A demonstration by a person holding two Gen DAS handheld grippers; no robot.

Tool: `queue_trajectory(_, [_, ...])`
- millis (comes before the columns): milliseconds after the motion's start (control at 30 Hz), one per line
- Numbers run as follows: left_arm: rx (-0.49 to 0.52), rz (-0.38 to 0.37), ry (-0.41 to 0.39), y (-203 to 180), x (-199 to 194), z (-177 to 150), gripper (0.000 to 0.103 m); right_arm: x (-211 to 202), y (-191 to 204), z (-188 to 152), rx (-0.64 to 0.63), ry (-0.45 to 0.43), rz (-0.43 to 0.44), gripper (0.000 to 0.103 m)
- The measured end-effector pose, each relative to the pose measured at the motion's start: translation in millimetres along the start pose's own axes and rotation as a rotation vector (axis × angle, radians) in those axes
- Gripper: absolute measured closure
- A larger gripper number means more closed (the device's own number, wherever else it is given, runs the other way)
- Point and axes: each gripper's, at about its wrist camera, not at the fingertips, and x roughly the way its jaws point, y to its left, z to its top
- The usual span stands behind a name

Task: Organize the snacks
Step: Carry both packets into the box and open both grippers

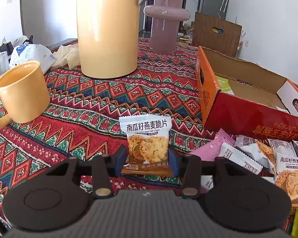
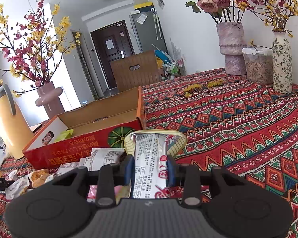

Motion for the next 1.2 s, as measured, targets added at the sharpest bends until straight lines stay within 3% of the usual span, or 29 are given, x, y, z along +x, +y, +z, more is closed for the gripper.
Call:
queue_trajectory(533, [0.039, -0.025, -0.144, -13, -42, 20, 0.058, -5, 14, 13, -0.043, -0.035, 0.028, 0.069])
queue_trajectory(1200, [0.099, -0.131, -0.266, -83, -54, 67, 0.058, 33, 71, 76, -0.131, -0.115, 0.122, 0.069])
